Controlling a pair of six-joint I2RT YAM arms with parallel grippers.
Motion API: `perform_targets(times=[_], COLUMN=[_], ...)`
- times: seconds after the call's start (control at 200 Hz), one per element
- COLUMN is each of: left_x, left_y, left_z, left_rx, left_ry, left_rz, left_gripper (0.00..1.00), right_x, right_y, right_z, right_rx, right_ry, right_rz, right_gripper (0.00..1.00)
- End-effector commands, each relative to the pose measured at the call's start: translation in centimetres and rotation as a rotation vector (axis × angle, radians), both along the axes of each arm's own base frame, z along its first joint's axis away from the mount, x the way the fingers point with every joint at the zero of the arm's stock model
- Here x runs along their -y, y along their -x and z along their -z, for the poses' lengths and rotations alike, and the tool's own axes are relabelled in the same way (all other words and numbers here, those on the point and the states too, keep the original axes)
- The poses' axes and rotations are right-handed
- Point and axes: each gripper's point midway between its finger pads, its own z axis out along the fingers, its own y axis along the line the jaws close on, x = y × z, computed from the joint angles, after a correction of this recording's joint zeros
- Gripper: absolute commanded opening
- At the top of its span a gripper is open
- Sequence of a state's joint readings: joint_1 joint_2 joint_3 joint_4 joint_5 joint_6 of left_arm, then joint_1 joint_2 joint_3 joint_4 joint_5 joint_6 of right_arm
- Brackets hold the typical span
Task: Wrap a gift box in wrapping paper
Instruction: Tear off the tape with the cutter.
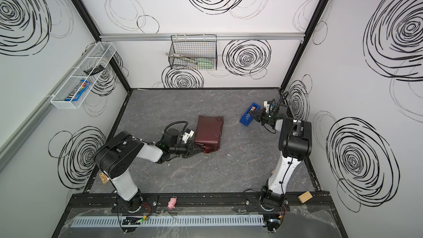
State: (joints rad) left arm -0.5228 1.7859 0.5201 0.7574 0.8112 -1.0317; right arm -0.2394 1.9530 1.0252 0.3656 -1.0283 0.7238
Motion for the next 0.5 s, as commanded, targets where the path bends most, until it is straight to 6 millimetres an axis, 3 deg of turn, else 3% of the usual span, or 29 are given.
perform_targets(times=[0.0, 0.16, 0.365, 0.495], left_x=[0.7, 0.8, 0.8, 0.8], left_y=[-0.4, -0.5, -0.5, -0.5], left_z=[-1.1, -1.1, -1.1, -1.2], left_rx=[0.051, 0.050, 0.050, 0.051], left_ry=[0.035, 0.037, 0.039, 0.042], left_rz=[0.026, 0.025, 0.024, 0.024], left_gripper=[0.00, 0.00, 0.00, 0.00], right_x=[-0.9, -1.8, -2.9, -3.5], right_y=[0.3, 0.7, 1.0, 1.3], right_z=[-4.4, -4.8, -7.3, -7.6], right_rx=[0.116, 0.096, 0.148, 0.140], right_ry=[-0.035, -0.043, -0.050, -0.050], right_rz=[-0.048, -0.064, -0.085, -0.090], right_gripper=[0.00, 0.00, 0.00, 0.00])
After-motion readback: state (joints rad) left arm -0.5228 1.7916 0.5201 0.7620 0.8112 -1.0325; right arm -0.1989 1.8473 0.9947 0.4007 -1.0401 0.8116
